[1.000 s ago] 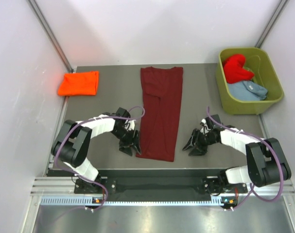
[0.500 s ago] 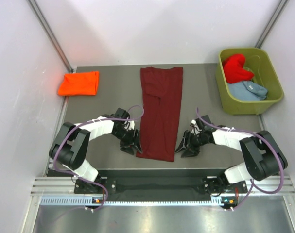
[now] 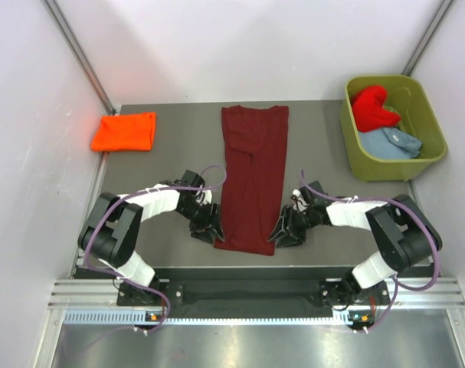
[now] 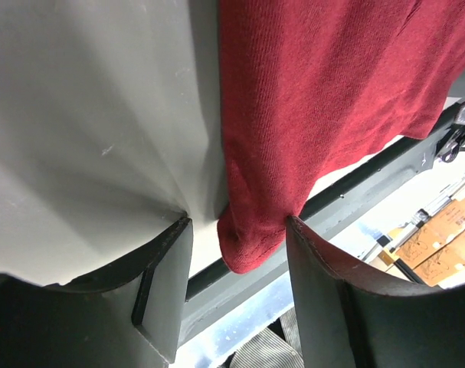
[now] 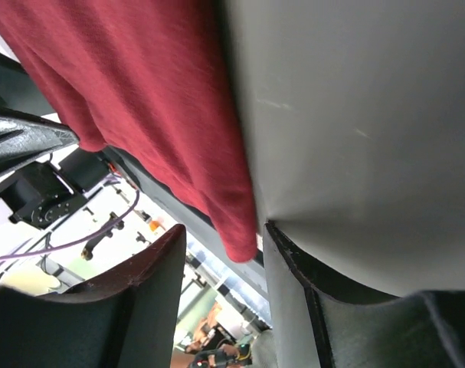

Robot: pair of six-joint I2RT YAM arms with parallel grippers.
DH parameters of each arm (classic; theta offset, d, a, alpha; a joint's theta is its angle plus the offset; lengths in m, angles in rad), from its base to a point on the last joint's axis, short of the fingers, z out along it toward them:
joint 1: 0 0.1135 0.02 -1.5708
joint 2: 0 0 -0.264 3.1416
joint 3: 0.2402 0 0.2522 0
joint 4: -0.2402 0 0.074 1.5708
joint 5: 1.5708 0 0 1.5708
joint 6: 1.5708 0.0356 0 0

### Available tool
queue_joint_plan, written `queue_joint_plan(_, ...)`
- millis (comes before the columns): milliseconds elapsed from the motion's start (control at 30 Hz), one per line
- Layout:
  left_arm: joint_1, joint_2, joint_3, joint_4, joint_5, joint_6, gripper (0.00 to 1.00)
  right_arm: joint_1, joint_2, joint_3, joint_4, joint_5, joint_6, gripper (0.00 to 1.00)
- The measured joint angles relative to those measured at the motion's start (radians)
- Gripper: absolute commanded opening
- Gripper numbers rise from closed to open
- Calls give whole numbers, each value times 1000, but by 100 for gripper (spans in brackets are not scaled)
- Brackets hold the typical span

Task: Fold and stack the t-shirts
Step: Fold the tshirt

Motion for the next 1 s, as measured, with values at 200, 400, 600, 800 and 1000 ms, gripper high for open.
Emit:
queue_joint_plan(200, 0, 11, 0, 9, 14, -9, 55, 43, 29, 31, 13, 10, 6, 41)
queue_joint_plan(400, 0, 11, 0, 24, 16, -19, 53, 52, 31, 31, 14, 24, 5, 36)
queue_joint_plan(600, 0, 11, 0, 33, 17, -22, 46, 58, 19, 8, 13, 37, 2, 26)
queue_joint_plan(800, 0, 11, -8, 47, 30, -29, 31, 77, 0, -16, 14, 47, 0, 10)
queue_joint_plan(1000, 0, 11, -17, 58, 55, -44, 4, 85, 0, -15, 26, 57, 1, 0)
